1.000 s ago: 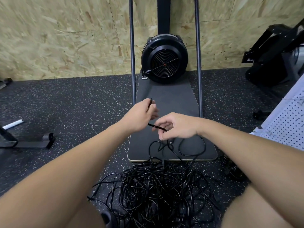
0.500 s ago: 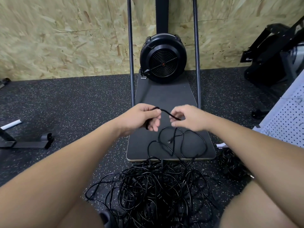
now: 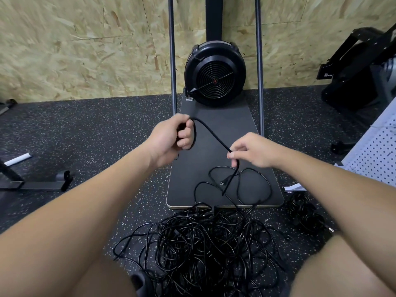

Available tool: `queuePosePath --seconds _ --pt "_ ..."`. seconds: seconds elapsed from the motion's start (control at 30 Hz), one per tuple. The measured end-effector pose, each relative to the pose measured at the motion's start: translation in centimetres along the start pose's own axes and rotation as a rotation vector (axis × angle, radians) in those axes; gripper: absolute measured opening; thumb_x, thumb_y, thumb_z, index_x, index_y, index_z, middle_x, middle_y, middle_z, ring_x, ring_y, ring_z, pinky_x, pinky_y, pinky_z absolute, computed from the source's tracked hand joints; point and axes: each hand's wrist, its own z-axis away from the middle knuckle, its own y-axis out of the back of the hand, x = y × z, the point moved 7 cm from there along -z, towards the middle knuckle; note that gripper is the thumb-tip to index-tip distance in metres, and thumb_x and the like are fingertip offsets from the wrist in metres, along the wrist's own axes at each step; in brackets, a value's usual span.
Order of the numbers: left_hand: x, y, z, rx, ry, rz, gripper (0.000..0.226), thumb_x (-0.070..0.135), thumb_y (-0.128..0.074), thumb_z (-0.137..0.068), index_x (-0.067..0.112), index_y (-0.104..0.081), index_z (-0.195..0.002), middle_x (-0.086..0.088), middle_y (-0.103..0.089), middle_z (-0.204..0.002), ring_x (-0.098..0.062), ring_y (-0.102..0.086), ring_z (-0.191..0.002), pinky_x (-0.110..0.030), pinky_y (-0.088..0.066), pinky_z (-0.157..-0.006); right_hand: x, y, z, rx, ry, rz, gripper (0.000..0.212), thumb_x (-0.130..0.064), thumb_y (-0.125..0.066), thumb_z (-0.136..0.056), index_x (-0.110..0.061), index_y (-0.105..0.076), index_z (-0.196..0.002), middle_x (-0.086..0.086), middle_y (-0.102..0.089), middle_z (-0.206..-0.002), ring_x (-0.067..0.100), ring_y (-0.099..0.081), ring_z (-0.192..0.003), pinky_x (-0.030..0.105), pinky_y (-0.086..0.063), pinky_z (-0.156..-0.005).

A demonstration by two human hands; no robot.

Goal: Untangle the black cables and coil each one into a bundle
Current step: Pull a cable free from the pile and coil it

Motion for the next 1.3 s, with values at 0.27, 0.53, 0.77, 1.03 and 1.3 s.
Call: queuePosePath --seconds 0.27,0.53,0.77,1.03,1.3 --pt "-0.2 -1.5 1.0 -0.101 0.077 0.027 0.022 0.012 -0.045 -0.114 0.007 -0.063 -0.103 -0.024 -0.079 -0.115 -0.039 -0.078 -0.113 -0.040 -0.067 -0.093 -4.7 0.3 0.7 0.121 0.079 -0.065 0.020 -0.036 -0.086 -0.094 -0.023 -0.084 -0.080 -0.002 -0.070 -0.064 0.009 -0.051 -0.053 0.030 -0.043 -0.058" --pt "-1.3 -1.9 0.6 -0.029 0.013 -0.154 0.019 0.005 -0.035 -0.107 0.011 -0.051 -0.098 -0.025 -0.079 -0.118 -0.043 -0.078 -0.109 -0.044 -0.063 -0.091 -9.1 -0.2 2.0 -0.016 0.179 -0.157 0.026 -0.008 -0.064 -0.108 -0.020 -0.083 -0.119 -0.006 -0.083 -0.104 0.013 -0.066 -0.077 0.024 -0.057 -0.070" --pt "-1.8 -4.3 1.4 -0.158 -0.020 -0.702 0.022 0.004 -0.036 -0.107 0.001 -0.057 -0.101 -0.014 -0.080 -0.081 -0.031 -0.072 -0.062 -0.029 -0.053 -0.056 -8.8 1.3 2.3 0.197 0.155 -0.317 0.035 -0.007 -0.094 -0.084 -0.015 -0.068 -0.107 0.003 -0.080 -0.087 0.020 -0.077 -0.072 0.046 -0.063 -0.077" --pt "-2.8 -4.2 0.6 -0.196 0.004 -0.567 0.034 0.041 -0.075 -0.102 0.009 -0.066 -0.095 -0.005 -0.052 -0.071 -0.018 -0.041 -0.064 -0.029 -0.034 -0.060 -5.2 1.9 1.3 0.359 0.055 -0.149 0.043 -0.047 -0.097 -0.080 -0.024 -0.064 -0.096 -0.002 -0.073 -0.087 0.009 -0.063 -0.067 0.028 -0.053 -0.066" --pt "-2.6 -2.4 -0.3 -0.037 -0.020 -0.435 0.042 0.029 -0.053 -0.117 0.018 -0.049 -0.076 0.001 -0.049 -0.065 -0.016 -0.037 -0.055 -0.028 -0.036 -0.056 -0.1 -2.4 0.0 -0.022 -0.077 -0.216 0.044 -0.029 -0.091 -0.090 -0.034 -0.070 -0.128 -0.015 -0.077 -0.120 0.008 -0.074 -0.114 0.038 -0.058 -0.108"
